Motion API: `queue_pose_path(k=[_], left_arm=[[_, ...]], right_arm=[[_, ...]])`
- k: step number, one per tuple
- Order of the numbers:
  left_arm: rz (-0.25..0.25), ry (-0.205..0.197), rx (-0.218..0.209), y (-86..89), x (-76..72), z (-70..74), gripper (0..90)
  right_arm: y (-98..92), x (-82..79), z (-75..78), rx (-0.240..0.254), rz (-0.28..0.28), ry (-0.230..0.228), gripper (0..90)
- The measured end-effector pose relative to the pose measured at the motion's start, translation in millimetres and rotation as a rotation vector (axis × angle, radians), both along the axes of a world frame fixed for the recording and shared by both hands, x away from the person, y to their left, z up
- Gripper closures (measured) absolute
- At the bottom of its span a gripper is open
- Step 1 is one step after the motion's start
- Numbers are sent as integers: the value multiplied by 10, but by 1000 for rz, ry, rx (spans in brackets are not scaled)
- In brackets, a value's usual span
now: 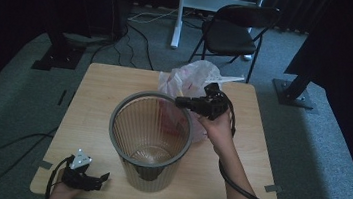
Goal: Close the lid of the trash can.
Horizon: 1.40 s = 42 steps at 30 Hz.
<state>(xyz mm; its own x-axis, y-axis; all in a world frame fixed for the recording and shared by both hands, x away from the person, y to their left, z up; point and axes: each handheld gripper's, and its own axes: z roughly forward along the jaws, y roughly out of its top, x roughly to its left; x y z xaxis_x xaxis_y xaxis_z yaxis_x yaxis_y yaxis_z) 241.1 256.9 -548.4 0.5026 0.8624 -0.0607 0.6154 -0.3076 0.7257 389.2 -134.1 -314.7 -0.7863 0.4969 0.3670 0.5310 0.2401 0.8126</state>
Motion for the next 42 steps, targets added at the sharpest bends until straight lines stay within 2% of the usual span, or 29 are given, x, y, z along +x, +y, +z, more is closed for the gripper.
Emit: queue_pose_path(k=[11, 14, 17, 22, 29, 30, 33, 35, 38, 42], left_arm=[[0, 0, 2, -1, -1, 0, 8], [0, 0, 3, -1, -1, 0, 8], [1, 0, 3, -2, -1, -1, 8], [2, -1, 1, -3, 0, -1, 8], [2, -1, 0, -2, 1, 0, 8], [1, 0, 1, -1, 0, 0, 8], [2, -1, 1, -2, 1, 0, 8], [2, 0, 0, -1, 1, 0, 8], [1, -1, 2, -2, 1, -1, 8], [1, -1, 3, -3, 0, -1, 8]], right_arm=[[-17, -3, 1, 13, 3, -3, 822], [-52, -12, 11, 22, -5, -9, 778], [-89, -32, 32, 25, -15, -14, 809], [-88, -103, 65, -17, -21, -42, 820], [-88, -103, 37, -16, -12, -32, 817], [-84, -100, 32, -16, -11, -31, 803], [-87, -91, 28, -2, -8, -28, 690], [-87, -96, 34, -4, -4, -30, 663], [-84, -105, 39, 3, 10, -36, 544], [-35, -133, 26, -35, 23, -39, 360]])
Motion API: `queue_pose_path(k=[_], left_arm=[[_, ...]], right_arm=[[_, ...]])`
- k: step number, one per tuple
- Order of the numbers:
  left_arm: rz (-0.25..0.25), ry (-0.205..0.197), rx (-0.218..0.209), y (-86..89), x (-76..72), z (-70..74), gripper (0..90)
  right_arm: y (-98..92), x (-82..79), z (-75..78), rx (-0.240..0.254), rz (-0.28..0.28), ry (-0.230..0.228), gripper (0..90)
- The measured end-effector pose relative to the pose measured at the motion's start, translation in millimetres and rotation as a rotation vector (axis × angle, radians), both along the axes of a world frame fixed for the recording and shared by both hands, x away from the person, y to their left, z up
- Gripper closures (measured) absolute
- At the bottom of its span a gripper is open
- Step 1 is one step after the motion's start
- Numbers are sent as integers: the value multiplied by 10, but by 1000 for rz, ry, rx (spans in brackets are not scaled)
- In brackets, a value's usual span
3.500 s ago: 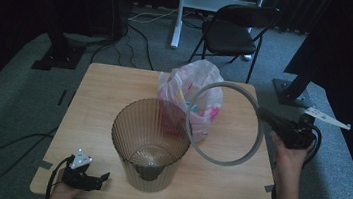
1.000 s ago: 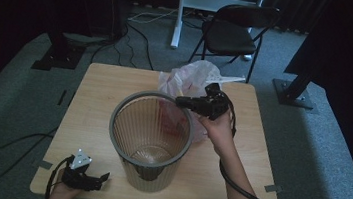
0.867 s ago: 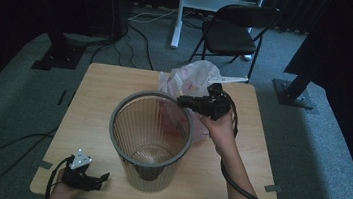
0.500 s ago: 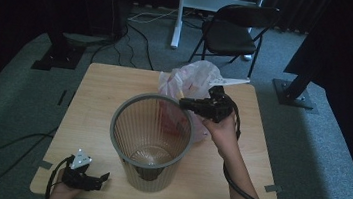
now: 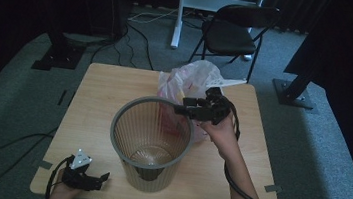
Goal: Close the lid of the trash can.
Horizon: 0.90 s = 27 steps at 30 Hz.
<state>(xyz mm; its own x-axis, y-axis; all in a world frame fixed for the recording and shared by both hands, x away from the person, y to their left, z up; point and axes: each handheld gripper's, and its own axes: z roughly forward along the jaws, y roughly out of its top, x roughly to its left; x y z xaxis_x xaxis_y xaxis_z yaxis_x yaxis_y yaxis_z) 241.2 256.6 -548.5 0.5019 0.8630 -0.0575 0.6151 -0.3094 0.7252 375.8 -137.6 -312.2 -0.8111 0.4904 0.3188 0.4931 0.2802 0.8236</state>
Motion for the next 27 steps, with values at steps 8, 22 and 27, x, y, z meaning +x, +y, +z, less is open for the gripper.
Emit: queue_pose_path(k=[8, 22, 27], left_arm=[[0, -1, 2, -2, -2, -1, 8], [4, -3, 3, -2, 0, -2, 8], [4, -2, 2, -1, 0, -2, 8]], right_arm=[[12, -135, -20, 0, 51, -66, 191], [-331, -303, -12, 34, -68, -134, 194], [-416, -352, -44, 36, -90, -145, 194]])
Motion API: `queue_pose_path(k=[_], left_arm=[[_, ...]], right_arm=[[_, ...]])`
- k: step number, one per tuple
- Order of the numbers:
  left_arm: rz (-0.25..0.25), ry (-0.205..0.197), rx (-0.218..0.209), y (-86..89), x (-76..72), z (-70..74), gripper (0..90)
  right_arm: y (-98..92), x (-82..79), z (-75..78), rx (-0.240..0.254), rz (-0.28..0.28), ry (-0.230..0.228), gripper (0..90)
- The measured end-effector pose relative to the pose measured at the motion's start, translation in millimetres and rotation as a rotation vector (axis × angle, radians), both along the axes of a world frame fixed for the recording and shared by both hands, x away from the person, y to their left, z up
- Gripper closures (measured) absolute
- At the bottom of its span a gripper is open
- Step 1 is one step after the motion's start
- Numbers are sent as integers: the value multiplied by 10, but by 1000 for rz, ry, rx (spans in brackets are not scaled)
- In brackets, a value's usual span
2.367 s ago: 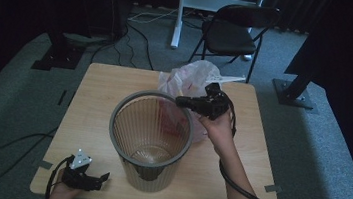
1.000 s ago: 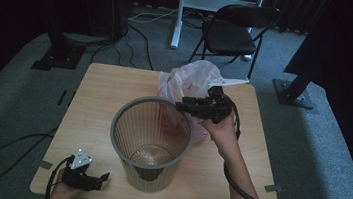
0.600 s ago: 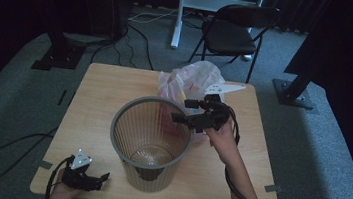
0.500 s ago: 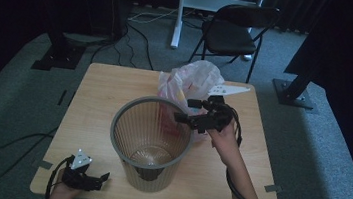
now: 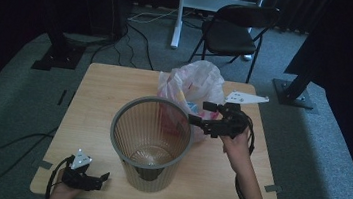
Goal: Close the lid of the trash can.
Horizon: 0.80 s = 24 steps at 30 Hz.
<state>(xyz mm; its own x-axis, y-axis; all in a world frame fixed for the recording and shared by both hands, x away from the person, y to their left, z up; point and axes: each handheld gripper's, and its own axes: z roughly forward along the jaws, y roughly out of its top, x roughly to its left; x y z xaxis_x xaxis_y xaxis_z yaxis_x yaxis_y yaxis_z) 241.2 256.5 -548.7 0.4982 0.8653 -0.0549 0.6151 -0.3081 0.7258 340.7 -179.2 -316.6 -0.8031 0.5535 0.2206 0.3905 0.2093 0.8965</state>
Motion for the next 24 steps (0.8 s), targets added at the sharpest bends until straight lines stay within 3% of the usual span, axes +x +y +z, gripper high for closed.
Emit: queue_pose_path(k=[8, 24], left_arm=[[0, 0, -1, 1, 0, 1, 8], [0, 0, 0, 0, 0, 1, 8]], right_arm=[[-113, -65, -52, 15, -25, -7, 194], [-430, -209, -312, 28, -102, 21, 194]])
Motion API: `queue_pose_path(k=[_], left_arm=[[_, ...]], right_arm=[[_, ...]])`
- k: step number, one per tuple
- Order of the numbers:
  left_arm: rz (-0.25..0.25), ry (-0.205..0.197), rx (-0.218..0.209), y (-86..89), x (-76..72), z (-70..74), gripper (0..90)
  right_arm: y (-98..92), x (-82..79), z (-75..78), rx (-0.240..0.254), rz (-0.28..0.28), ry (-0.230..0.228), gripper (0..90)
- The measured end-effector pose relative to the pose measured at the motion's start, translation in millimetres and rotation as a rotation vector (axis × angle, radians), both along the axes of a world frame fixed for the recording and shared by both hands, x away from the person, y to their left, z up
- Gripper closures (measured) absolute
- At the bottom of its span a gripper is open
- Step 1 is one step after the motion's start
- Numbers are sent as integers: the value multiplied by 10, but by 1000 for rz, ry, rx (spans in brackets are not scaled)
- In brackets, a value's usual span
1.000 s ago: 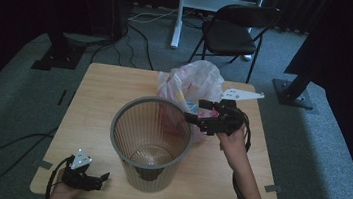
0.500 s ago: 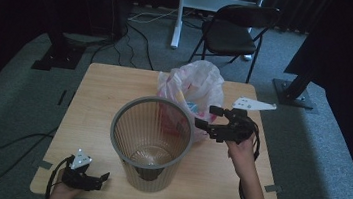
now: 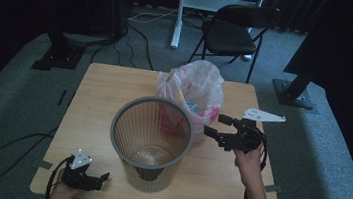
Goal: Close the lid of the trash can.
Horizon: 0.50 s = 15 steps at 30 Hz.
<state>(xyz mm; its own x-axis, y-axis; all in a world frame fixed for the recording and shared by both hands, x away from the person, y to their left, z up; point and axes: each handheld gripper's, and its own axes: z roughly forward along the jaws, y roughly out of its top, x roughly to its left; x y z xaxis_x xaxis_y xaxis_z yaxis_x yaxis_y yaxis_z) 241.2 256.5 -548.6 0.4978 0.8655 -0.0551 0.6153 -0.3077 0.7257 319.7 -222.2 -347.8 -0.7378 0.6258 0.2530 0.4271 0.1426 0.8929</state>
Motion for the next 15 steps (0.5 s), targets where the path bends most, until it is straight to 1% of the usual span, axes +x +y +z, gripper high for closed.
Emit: queue_pose_path(k=[5, 10, 15], left_arm=[[0, 0, 0, -1, -1, 0, 8], [0, 0, 0, -1, 0, 0, 8], [0, 0, 0, -1, -1, 0, 8]], right_arm=[[-68, -35, -87, 2, -14, 13, 194], [-141, -79, -150, 9, -43, 14, 193], [-185, -113, -225, 6, -63, 14, 193]])
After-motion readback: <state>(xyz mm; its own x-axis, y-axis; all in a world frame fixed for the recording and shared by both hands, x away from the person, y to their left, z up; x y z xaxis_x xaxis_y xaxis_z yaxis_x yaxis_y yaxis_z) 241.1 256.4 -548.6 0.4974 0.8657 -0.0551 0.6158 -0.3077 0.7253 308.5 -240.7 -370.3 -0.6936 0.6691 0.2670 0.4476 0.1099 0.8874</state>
